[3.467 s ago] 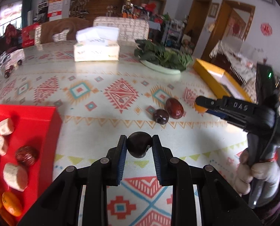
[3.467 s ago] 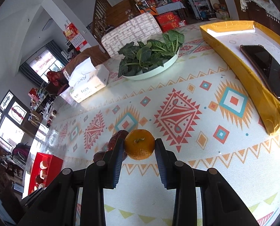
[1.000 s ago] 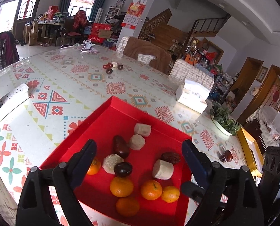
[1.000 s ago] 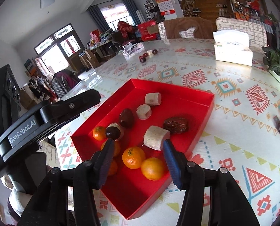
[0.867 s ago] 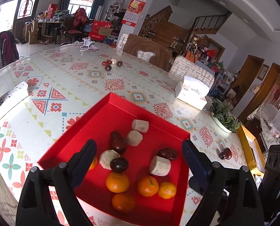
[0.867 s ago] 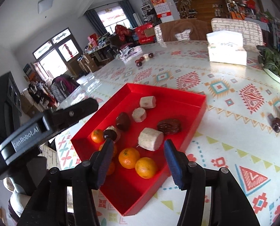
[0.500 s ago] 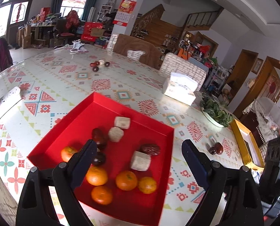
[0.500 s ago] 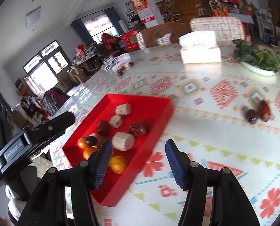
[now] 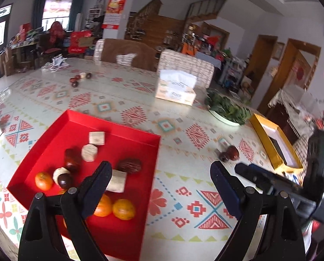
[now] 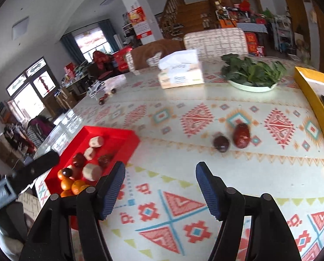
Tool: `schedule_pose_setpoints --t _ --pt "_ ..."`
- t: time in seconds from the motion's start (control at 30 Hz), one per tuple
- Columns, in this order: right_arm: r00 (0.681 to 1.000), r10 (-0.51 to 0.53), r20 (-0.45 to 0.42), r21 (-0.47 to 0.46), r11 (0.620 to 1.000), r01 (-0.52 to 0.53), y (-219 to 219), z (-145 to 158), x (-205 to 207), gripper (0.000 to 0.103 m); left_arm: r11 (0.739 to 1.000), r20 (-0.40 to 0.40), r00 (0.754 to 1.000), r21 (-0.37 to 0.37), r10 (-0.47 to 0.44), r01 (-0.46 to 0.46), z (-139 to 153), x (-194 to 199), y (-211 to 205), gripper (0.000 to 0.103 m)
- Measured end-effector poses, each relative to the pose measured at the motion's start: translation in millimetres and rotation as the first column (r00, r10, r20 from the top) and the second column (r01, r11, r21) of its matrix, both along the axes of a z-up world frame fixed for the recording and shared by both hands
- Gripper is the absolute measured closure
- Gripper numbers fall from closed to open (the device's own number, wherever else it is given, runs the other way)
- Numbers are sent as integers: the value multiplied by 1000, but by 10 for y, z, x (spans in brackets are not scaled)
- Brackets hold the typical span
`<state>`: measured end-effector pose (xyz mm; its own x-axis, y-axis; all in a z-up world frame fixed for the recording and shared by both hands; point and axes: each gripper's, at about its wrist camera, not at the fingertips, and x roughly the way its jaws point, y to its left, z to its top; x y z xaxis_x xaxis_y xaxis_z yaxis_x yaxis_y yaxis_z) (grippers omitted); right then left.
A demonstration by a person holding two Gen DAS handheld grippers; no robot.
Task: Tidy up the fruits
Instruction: 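Move both open grippers back toward the last date and plum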
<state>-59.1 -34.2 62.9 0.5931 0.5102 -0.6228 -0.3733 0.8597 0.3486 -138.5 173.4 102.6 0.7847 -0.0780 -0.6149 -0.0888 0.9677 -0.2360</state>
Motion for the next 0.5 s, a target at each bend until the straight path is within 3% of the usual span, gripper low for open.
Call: schedule_pose_setpoints --t 0.23,0.5 --pt "993 -112 -22 17 994 112 -500 -49 194 31 999 -22 999 0 -33 33 -68 93 -101 12" --pt "961 -247 -125 86 962 259 -1066 -210 481 31 998 -72 996 -19 -61 60 -243 251 -161 12"
